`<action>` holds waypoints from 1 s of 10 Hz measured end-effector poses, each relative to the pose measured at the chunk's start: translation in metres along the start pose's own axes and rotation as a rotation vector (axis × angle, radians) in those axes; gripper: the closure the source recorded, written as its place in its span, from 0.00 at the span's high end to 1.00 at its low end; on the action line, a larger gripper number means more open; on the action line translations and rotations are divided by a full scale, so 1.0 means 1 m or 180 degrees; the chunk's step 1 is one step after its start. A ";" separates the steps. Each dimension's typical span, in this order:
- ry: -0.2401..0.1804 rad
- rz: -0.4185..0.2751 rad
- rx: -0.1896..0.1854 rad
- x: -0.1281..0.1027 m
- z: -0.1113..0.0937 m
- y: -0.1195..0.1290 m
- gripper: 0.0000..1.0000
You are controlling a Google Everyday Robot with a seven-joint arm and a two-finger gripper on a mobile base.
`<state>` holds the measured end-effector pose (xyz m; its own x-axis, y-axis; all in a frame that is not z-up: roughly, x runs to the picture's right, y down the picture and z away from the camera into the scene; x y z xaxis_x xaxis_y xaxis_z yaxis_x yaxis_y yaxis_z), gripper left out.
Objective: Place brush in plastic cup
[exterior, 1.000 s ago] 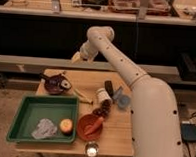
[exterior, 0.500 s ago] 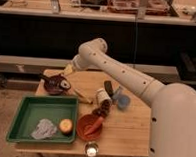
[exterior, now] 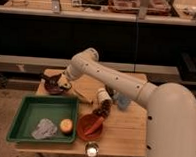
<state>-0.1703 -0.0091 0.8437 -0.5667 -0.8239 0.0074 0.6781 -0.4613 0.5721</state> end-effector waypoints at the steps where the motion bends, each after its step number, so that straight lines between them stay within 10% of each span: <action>1: -0.0008 -0.0052 0.0005 -0.005 0.010 0.001 0.66; 10: 0.0224 -0.0234 -0.0004 -0.001 0.062 -0.001 0.66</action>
<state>-0.1997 0.0126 0.8943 -0.5806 -0.8089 -0.0921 0.6367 -0.5216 0.5679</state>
